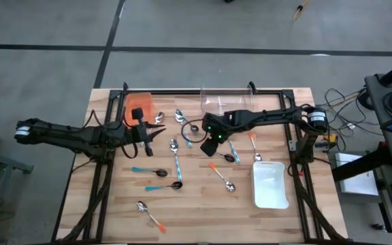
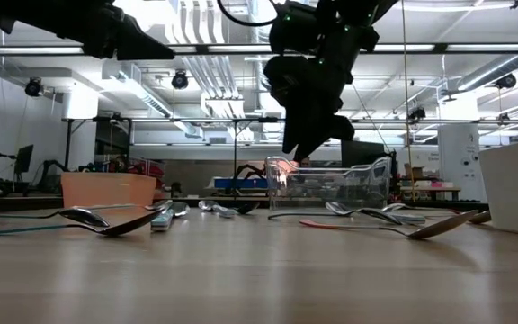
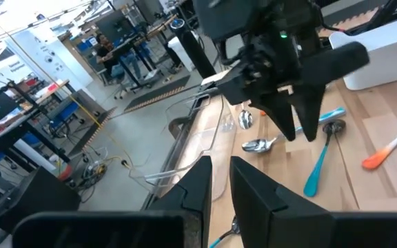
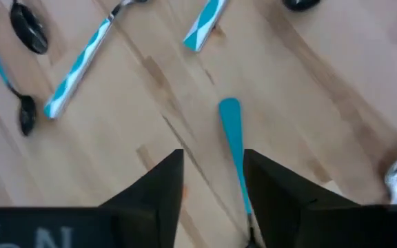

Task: Sort silverware by color (type)
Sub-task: Put the blue spoon into the white bin

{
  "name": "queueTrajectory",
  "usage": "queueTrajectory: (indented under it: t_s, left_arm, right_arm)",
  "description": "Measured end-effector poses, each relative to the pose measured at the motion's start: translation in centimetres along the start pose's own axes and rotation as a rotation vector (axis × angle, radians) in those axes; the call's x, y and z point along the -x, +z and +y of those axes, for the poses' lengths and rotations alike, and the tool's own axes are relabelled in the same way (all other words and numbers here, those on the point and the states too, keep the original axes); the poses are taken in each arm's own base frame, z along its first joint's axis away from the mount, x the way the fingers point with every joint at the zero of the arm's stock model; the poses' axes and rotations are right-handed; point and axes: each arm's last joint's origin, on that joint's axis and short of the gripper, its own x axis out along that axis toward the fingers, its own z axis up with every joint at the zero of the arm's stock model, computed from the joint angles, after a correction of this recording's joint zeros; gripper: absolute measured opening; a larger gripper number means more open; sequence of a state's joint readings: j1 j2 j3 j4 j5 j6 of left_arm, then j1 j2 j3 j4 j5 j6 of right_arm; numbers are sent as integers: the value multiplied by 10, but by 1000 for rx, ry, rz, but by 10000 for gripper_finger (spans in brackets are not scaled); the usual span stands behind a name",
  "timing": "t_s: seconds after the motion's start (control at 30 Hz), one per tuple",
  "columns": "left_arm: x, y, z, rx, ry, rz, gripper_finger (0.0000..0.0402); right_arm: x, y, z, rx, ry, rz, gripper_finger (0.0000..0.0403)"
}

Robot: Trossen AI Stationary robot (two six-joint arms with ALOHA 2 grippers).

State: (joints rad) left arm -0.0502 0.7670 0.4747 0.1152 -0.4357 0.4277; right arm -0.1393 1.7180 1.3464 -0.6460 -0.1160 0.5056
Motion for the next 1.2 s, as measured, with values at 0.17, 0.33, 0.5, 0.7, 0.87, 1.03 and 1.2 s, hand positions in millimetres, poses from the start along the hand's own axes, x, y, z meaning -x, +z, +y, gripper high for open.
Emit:
queueTrajectory:
  t_s: [0.17, 0.33, 0.5, 0.7, 0.87, 1.03, 1.2]
  left_arm:
    - [0, 0, 0, 2, 3, -6, 36]
    - [0, 1, 0, 2, 3, -6, 36]
    - [0, 0, 0, 2, 3, -7, 36]
    - [0, 0, 0, 3, 3, -8, 36]
    - [-1, 0, 0, 1, 2, -6, 36]
    - [-1, 0, 0, 1, 1, -5, 36]
    - [-1, 0, -1, 0, 1, -4, 36]
  right_arm:
    - [-3, -13, 22, 266, -4, 4, 181]
    - [-4, -24, 38, 361, -77, -25, 177]
    - [-16, -29, 40, 366, -153, -28, 171]
    - [-47, -29, 33, 355, -192, 26, 171]
    - [-65, -25, 23, 309, -227, 61, 171]
    - [-77, -24, 15, 289, -247, 87, 164]
    - [-85, -22, 9, 268, -246, 106, 161]
